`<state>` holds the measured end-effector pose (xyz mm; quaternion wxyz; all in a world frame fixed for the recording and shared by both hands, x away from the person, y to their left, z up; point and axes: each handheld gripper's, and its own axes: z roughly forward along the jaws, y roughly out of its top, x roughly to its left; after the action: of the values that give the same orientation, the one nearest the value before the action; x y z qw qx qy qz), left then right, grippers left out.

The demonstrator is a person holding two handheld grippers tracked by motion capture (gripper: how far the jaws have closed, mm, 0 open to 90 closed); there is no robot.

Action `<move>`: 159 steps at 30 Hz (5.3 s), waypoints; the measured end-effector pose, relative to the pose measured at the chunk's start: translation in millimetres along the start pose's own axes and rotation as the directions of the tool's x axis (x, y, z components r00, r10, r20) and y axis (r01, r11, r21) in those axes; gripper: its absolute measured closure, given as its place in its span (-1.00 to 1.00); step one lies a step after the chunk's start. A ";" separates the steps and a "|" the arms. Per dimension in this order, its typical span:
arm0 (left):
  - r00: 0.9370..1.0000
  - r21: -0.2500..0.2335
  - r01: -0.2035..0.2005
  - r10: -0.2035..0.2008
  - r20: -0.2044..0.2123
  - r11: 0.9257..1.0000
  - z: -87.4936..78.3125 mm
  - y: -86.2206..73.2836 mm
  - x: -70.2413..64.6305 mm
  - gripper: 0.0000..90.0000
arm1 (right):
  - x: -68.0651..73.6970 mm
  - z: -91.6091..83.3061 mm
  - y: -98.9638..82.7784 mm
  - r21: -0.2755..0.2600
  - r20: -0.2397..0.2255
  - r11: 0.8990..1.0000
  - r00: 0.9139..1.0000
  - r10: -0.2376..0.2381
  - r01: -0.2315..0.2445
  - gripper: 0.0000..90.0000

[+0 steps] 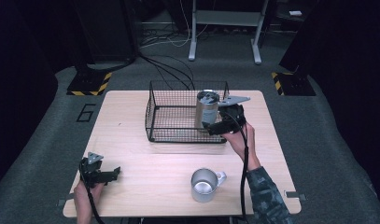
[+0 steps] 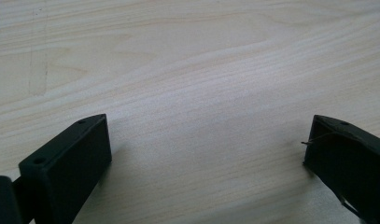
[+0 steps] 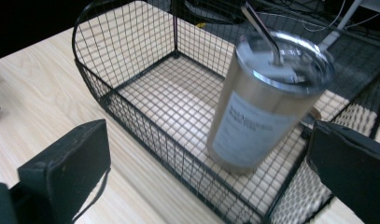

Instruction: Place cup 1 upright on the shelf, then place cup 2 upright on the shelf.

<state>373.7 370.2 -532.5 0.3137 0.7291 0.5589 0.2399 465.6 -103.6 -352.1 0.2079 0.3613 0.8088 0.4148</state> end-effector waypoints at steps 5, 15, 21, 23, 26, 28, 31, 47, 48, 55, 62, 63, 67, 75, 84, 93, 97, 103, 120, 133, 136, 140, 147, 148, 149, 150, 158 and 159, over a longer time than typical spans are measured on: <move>1.000 0.000 0.000 0.000 0.000 1.000 0.0 0.0 0.0 -0.99 | -0.9 -13.2 -22.6 0.002 0.012 1.000 1.000 0.014 -0.014 -1.00; 1.000 0.001 0.000 0.000 0.000 1.000 0.0 0.1 0.1 -0.99 | -11.8 -32.0 -68.6 0.013 0.062 0.999 0.997 0.052 -0.053 -1.00; 1.000 0.001 0.000 0.000 0.001 1.000 0.0 0.1 0.1 -0.99 | -18.6 -33.3 -103.6 0.043 0.095 0.995 0.992 0.086 -0.090 -1.00; 1.000 0.002 -0.001 0.001 0.001 1.000 0.0 0.2 0.3 -0.99 | -21.7 -32.1 -118.1 0.055 0.112 0.993 0.989 0.098 -0.104 -1.00; 1.000 0.002 -0.004 0.004 0.004 1.000 0.1 0.4 0.8 -0.99 | -28.9 -28.7 -139.9 0.080 0.130 0.988 0.984 0.123 -0.134 -1.00; 1.000 0.002 -0.006 0.006 0.003 1.000 0.1 0.5 0.9 -0.99 | -33.3 -26.6 -154.2 0.096 0.133 0.982 0.979 0.151 -0.165 -1.00; 1.000 0.002 -0.002 0.002 0.002 1.000 0.0 0.4 0.6 -0.99 | -39.5 -22.3 -172.7 0.124 0.163 0.976 0.974 0.157 -0.179 -1.00; 0.998 -0.003 0.035 -0.035 -0.050 0.999 -2.1 -2.1 -5.6 -0.99 | -57.5 -5.3 -220.3 0.158 0.233 0.956 0.950 0.208 -0.248 -1.00; 0.998 -0.004 0.034 -0.034 -0.048 0.999 -2.5 -2.5 -5.9 -0.99 | -57.3 -5.7 -221.7 0.152 0.229 0.958 0.951 0.207 -0.245 -1.00; 1.000 -0.052 0.015 -0.016 -0.009 0.999 -7.3 -5.1 -17.0 -0.99 | -59.1 -5.2 -222.7 0.139 0.208 0.964 0.958 0.196 -0.228 -1.00; 0.993 -0.079 -0.045 0.053 0.103 0.996 -17.1 -0.3 -41.2 -1.00 | -60.8 -6.7 -223.8 0.150 0.191 0.967 0.965 0.178 -0.208 -1.00; 0.991 -0.087 -0.052 0.062 0.117 0.995 -19.0 1.3 -45.7 -1.00 | -60.9 -6.7 -223.8 0.149 0.190 0.967 0.965 0.178 -0.208 -1.00; 0.980 -0.103 -0.089 0.105 0.168 0.991 -26.8 8.1 -63.9 -1.00 | -60.9 -6.7 -223.8 0.149 0.189 0.967 0.966 0.177 -0.207 -1.00; 0.947 -0.143 -0.132 0.168 0.273 0.981 -32.2 19.1 -95.4 -1.00 | -60.8 -6.6 -223.8 0.146 0.189 0.967 0.965 0.181 -0.210 -1.00; 0.906 -0.161 -0.208 0.252 0.340 0.965 -34.7 32.0 -126.9 -1.00 | -61.1 -6.6 -224.1 0.145 0.191 0.968 0.966 0.175 -0.204 -1.00; 0.841 -0.202 -0.270 0.333 0.426 0.941 -39.5 38.1 -166.3 -1.00 | -61.1 -6.6 -224.1 0.145 0.191 0.968 0.966 0.175 -0.204 -1.00; 0.812 -0.227 -0.287 0.363 0.457 0.930 -42.4 40.9 -181.0 -1.00 | -61.1 -6.6 -224.0 0.145 0.191 0.968 0.966 0.175 -0.204 -1.00; 0.753 -0.256 -0.311 0.402 0.522 0.915 -45.1 48.3 -202.3 -1.00 | -61.2 -6.7 -224.1 0.146 0.190 0.968 0.966 0.174 -0.203 -1.00; 0.637 -0.314 -0.355 0.474 0.608 0.880 -33.7 58.2 -255.0 -1.00 | -60.7 -6.1 -223.9 0.139 0.196 0.967 0.964 0.182 -0.211 -1.00; 0.620 -0.331 -0.390 0.511 0.596 0.859 -22.7 63.4 -280.9 -1.00 | -61.1 -6.5 -224.1 0.144 0.192 0.968 0.965 0.176 -0.205 -1.00; 0.622 -0.338 -0.381 0.509 0.595 0.861 -20.3 64.0 -283.9 -1.00 | -61.1 -6.5 -224.1 0.144 0.192 0.968 0.965 0.176 -0.205 -1.00; 0.622 -0.340 -0.390 0.517 0.588 0.856 -17.8 64.9 -287.1 -0.96 | -61.1 -6.5 -224.0 0.144 0.192 0.968 0.965 0.176 -0.205 -1.00; 0.630 -0.352 -0.410 0.540 0.558 0.841 -14.6 64.5 -292.8 -0.89 | -61.0 -6.5 -224.0 0.144 0.192 0.968 0.965 0.177 -0.206 -1.00; 0.634 -0.353 -0.414 0.544 0.550 0.839 -14.7 64.0 -293.5 -0.89 | -61.0 -6.5 -224.1 0.144 0.192 0.968 0.965 0.176 -0.205 -1.00; 0.632 -0.355 -0.413 0.544 0.552 0.839 -14.7 63.9 -293.3 -0.88 | -61.0 -6.5 -224.1 0.144 0.192 0.968 0.965 0.176 -0.206 -1.00; 0.632 -0.355 -0.410 0.542 0.553 0.840 -14.5 63.8 -292.7 -0.88 | -61.0 -6.5 -224.1 0.143 0.192 0.968 0.965 0.177 -0.206 -1.00; 0.633 -0.371 -0.401 0.546 0.549 0.838 -14.5 62.5 -291.3 -0.87 | -61.0 -6.5 -224.1 0.143 0.192 0.968 0.965 0.176 -0.205 -1.00; 0.635 -0.372 -0.396 0.543 0.549 0.839 -15.0 62.5 -290.8 -0.87 | -61.0 -6.5 -224.0 0.144 0.192 0.968 0.965 0.176 -0.205 -1.00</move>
<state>329.0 81.1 -476.6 0.4871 0.8474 0.1790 0.1121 409.0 -241.7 -530.1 0.2079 0.4890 0.7794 0.3318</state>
